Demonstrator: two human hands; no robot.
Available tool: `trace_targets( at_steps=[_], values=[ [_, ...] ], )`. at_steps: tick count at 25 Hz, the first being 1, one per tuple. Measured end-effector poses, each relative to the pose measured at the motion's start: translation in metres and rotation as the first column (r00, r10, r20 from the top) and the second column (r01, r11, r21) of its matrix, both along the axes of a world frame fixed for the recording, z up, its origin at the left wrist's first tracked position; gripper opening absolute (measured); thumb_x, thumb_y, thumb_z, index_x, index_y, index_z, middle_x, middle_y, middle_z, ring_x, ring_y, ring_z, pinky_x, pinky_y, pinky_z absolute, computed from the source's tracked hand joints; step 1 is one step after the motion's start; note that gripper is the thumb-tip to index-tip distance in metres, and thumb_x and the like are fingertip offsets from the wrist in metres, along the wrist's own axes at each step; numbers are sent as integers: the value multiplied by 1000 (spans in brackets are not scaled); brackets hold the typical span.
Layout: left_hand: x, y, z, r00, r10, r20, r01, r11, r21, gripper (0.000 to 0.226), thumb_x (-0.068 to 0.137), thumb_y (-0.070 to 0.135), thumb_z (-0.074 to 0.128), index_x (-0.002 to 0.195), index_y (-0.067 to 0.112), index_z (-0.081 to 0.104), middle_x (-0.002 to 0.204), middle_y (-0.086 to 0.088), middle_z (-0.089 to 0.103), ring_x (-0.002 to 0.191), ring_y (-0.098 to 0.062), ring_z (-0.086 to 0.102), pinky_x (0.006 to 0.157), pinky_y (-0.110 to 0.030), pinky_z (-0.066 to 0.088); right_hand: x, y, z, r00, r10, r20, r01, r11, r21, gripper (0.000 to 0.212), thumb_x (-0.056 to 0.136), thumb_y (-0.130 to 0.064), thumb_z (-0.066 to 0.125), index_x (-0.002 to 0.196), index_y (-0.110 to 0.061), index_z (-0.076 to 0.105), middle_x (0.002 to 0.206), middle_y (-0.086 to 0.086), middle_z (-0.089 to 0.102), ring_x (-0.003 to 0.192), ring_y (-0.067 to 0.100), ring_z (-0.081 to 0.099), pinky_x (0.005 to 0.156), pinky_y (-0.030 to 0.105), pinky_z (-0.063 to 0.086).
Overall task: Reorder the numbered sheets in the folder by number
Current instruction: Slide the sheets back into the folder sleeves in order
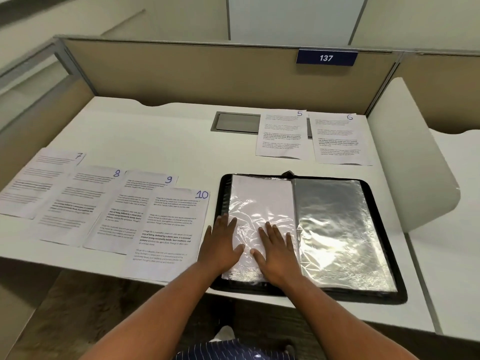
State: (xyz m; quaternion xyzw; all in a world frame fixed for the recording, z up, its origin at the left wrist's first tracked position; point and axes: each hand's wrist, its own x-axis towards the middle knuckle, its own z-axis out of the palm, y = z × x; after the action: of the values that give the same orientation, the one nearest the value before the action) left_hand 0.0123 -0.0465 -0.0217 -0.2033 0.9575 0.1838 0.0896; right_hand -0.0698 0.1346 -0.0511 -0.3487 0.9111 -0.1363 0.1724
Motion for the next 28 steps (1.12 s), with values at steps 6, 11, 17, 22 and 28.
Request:
trace_targets(
  at_steps=[6, 11, 17, 22, 28],
  values=[
    [-35, -32, -5, 998, -55, -28, 55, 998, -5, 84, 97, 54, 49, 162, 24, 5, 170, -3, -6, 156, -20, -8, 125, -42, -1, -29, -21, 5, 997, -70, -36, 71, 997, 13, 75, 105, -62, 26, 165, -25, 2, 170, -4, -16, 155, 12, -20, 126, 45, -13],
    [-77, -67, -4, 992, -119, -42, 119, 993, -12, 83, 98, 53, 48, 162, 24, 4, 170, -4, -6, 156, -20, -7, 126, -44, 0, -59, -42, 14, 981, -182, -62, 183, 983, 9, 75, 104, -63, 24, 164, -25, -1, 169, -6, -17, 155, 11, -19, 126, 43, -13],
    [-145, -98, 1, 979, -187, -83, 186, 982, -28, 83, 98, 50, 51, 162, 20, 8, 170, -6, 0, 157, -23, -2, 124, -42, 2, -110, -59, 26, 944, -316, -96, 308, 947, -92, 89, 92, -72, 9, 164, -19, 11, 171, 1, -4, 159, 17, -4, 126, 47, -7],
    [-212, -105, -11, 988, -143, -57, 145, 989, 39, 83, 99, 51, 49, 162, 20, 6, 170, -7, -1, 157, -23, -1, 125, -44, 4, -174, -60, 26, 933, -351, -74, 338, 930, -146, 82, 98, -65, 26, 163, -18, 17, 172, 1, 4, 158, 20, 4, 127, 47, 3],
    [-300, -108, -26, 998, 26, -66, -18, 993, 116, 86, 97, 52, 53, 161, 12, 12, 169, -11, 8, 156, -26, 7, 125, -42, 12, -279, -66, 10, 922, -386, -3, 379, 906, -189, 75, 104, -49, 45, 163, -13, 17, 172, 6, 3, 158, 24, 5, 127, 39, 3]
  ],
)
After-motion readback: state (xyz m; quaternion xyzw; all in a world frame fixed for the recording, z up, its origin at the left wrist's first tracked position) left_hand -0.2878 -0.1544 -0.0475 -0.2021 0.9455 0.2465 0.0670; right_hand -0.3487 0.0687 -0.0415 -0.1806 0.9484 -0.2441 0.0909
